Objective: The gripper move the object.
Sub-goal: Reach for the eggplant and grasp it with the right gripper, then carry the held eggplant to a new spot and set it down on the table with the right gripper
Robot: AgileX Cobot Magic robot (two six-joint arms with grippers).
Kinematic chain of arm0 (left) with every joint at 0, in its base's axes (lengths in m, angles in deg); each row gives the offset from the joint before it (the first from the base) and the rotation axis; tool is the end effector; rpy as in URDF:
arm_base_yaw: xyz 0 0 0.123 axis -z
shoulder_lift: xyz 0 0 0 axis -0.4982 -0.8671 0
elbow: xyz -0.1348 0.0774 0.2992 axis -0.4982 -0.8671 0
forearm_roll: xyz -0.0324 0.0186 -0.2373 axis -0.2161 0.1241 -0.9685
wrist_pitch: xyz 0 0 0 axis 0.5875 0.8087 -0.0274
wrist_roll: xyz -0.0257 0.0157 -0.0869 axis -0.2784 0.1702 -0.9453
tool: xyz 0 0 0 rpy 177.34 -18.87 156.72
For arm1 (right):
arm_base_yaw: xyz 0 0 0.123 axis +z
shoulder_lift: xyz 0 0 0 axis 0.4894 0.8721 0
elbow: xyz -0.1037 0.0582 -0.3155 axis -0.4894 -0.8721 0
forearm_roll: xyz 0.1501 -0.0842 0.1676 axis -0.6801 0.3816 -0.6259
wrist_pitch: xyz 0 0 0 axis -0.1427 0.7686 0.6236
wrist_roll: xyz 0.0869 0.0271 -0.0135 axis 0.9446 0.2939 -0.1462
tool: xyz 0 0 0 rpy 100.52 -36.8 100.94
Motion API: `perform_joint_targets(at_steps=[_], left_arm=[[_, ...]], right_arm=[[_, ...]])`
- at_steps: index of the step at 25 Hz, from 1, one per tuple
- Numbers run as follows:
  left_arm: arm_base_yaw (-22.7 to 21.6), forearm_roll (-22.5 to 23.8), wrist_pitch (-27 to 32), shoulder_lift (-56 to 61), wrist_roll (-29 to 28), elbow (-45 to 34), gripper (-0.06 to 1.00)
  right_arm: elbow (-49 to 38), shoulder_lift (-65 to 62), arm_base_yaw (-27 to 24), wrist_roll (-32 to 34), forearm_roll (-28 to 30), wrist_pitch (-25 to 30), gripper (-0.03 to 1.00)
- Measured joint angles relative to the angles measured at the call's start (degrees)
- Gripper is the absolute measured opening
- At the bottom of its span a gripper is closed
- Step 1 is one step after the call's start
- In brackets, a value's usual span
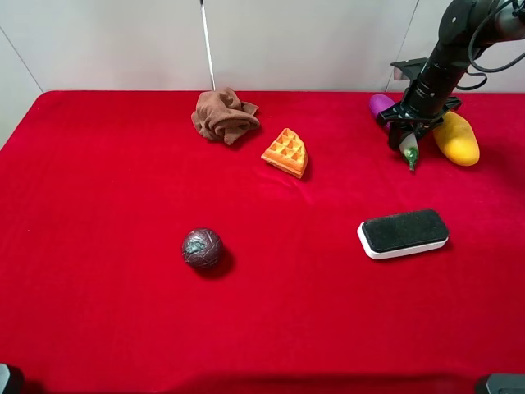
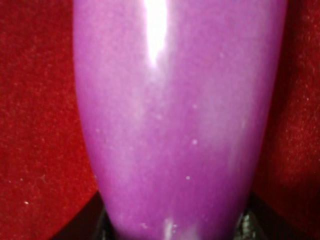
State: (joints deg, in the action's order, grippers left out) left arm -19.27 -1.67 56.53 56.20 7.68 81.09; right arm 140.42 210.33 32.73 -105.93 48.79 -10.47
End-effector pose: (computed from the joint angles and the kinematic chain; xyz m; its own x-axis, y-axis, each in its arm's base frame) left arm -0.0636 0.0185 0.2658 -0.4700 0.0417 -0.8817 0.1008 0.9949 -0.0066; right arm 0.4859 0.0347 0.1398 -0.9420 -0.3183 -0.1067 -0.3233 0.9457 0.0333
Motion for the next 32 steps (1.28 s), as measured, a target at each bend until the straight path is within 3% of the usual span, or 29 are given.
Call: perform_joint_targets(at_steps=[32], left_arm=[[0.0,0.0,0.0,0.0,0.0,0.0,0.98]], right_arm=[[-0.1,-4.4,0.0,1.3,-1.0,3.0,0.32]])
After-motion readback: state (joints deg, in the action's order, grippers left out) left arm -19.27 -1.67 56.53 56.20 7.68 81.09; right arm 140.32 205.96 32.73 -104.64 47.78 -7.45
